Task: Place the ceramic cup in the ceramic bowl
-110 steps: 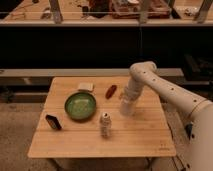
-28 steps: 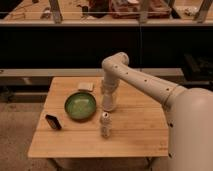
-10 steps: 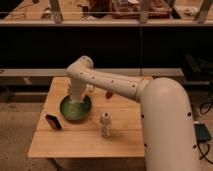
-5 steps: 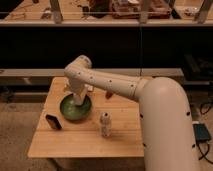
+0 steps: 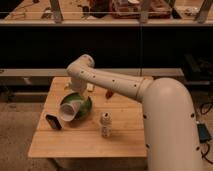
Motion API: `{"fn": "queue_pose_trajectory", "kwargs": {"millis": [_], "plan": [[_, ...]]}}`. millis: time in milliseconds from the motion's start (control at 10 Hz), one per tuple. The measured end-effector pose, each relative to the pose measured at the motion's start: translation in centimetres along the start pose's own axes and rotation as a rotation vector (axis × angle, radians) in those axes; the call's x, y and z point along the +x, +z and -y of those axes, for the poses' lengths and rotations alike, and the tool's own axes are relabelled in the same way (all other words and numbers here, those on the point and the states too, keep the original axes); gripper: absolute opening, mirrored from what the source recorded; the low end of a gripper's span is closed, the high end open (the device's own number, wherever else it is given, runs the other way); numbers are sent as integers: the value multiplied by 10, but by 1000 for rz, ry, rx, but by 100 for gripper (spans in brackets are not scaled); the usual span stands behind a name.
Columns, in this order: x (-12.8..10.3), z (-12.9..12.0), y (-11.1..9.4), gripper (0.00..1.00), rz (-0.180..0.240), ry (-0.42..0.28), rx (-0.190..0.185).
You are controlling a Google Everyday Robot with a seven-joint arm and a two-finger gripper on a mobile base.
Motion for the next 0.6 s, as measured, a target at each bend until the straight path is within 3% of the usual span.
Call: {"fn": "queue_pose_trajectory", "kwargs": {"millis": [200, 600], "plan": [[4, 5, -21, 76, -6, 12, 3], [9, -9, -22, 76, -4, 21, -9]]}}
